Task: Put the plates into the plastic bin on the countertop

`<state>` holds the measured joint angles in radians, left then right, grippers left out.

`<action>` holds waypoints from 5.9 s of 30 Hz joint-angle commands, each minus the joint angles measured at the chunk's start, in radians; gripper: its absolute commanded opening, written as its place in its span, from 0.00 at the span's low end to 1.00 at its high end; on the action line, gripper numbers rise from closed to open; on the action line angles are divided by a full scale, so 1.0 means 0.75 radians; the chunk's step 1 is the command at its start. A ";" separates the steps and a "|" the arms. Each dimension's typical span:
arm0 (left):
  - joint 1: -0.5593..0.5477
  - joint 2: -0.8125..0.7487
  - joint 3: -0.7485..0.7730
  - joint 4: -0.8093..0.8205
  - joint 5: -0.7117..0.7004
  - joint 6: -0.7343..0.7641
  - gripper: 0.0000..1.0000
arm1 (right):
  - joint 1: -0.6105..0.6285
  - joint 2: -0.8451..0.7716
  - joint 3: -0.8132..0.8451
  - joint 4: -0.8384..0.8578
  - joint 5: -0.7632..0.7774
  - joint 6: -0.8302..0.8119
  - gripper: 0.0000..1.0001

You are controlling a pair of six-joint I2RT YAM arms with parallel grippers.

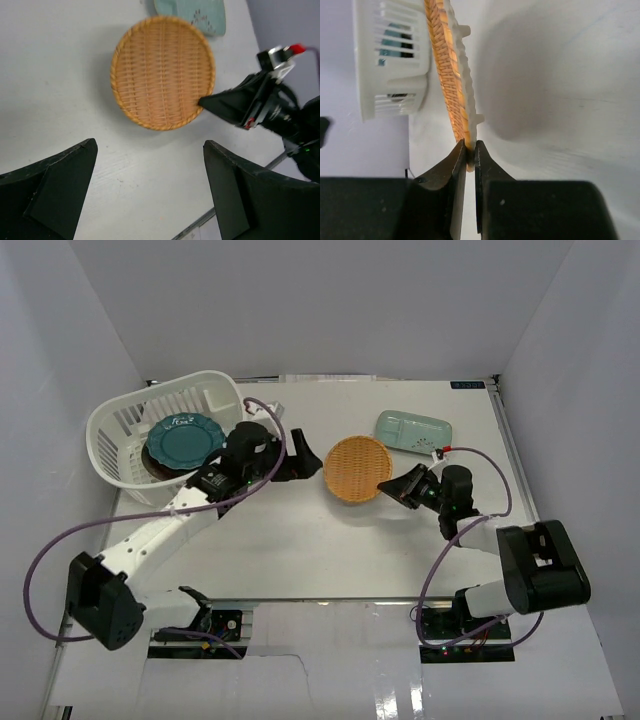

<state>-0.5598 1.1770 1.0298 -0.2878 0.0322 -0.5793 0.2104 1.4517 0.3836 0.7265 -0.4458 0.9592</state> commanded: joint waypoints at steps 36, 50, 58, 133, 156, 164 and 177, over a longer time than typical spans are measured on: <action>0.612 -0.051 0.167 -0.066 0.023 -0.038 0.00 | 0.024 -0.463 0.110 -0.328 -0.347 -0.219 0.95; 1.069 0.153 0.120 -0.021 -0.164 -0.134 0.00 | 0.014 -0.406 0.182 -0.523 -0.067 -0.332 0.93; 1.078 0.222 0.079 0.014 -0.233 -0.142 0.11 | -0.033 -0.287 0.280 -0.525 0.271 -0.301 0.86; 0.004 0.445 0.196 -0.072 0.434 0.069 0.13 | -0.195 0.159 0.305 0.506 -0.598 0.253 0.08; 0.766 0.014 0.276 -0.025 0.428 -0.089 0.00 | -0.193 -0.160 0.274 -0.101 -0.416 -0.095 0.91; 1.055 -0.048 0.098 0.018 0.170 -0.136 0.00 | -0.111 -0.136 0.239 -0.146 -0.406 -0.160 0.92; 1.074 0.120 -0.019 0.240 -0.112 -0.070 0.00 | 0.004 -0.173 0.278 -0.265 -0.385 -0.250 0.94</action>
<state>0.2401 1.3121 0.9997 -0.3264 -0.0032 -0.6369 0.1982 1.3476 0.5713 0.5468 -0.7422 0.8185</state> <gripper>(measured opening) 0.173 0.936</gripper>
